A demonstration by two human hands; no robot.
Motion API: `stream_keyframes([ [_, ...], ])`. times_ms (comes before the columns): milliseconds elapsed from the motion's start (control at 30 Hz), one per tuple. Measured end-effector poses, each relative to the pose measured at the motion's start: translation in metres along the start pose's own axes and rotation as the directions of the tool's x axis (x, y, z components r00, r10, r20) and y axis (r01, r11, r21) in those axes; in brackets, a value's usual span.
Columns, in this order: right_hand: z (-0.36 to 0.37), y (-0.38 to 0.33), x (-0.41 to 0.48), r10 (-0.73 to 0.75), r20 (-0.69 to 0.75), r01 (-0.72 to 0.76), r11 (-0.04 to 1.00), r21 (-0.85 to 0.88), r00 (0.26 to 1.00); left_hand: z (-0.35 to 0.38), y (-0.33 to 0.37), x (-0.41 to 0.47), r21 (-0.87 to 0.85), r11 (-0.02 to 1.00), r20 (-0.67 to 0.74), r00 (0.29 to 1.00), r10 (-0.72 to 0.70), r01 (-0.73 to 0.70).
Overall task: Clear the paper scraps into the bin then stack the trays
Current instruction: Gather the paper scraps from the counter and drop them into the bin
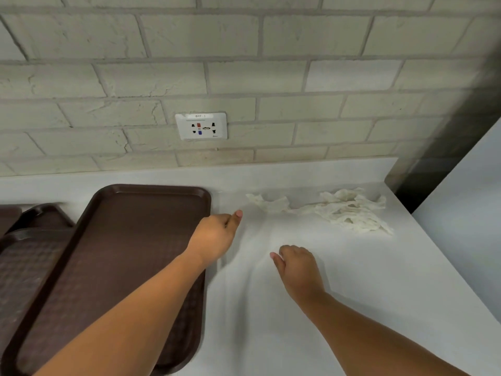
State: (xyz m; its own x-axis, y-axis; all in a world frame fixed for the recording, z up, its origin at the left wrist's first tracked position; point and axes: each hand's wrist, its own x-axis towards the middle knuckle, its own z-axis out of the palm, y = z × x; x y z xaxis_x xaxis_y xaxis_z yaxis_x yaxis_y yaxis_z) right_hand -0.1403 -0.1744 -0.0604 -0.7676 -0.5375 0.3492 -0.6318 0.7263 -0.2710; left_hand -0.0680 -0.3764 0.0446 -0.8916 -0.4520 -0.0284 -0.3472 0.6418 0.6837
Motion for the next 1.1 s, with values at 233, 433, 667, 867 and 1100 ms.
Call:
stream_keyframes([
  [233,-0.055,0.014,-0.014,0.068,0.004,-0.068,0.997,-0.032,0.998,0.012,0.037,-0.022,-0.098,0.995,0.129,0.991,0.036,-0.024],
  [433,-0.127,0.025,-0.029,0.378,0.045,-0.380,0.906,0.189,0.925,0.046,0.081,-0.047,-0.085,0.993,0.255,0.962,0.101,-0.082],
  [667,-0.185,0.065,-0.095,0.436,-0.084,-0.377,0.846,0.378,0.896,0.093,0.144,-0.110,-0.193,0.966,0.385,0.892,0.238,-0.174],
  [867,-0.237,0.094,-0.199,0.541,-0.067,-0.480,0.791,0.379,0.839,0.138,0.186,-0.183,-0.219,0.941,0.425,0.843,0.329,-0.257],
  [1100,-0.275,0.123,-0.315,0.721,0.064,-0.685,0.622,0.378,0.690,0.196,0.225,-0.274,-0.183,0.912,0.605,0.689,0.399,-0.367],
])
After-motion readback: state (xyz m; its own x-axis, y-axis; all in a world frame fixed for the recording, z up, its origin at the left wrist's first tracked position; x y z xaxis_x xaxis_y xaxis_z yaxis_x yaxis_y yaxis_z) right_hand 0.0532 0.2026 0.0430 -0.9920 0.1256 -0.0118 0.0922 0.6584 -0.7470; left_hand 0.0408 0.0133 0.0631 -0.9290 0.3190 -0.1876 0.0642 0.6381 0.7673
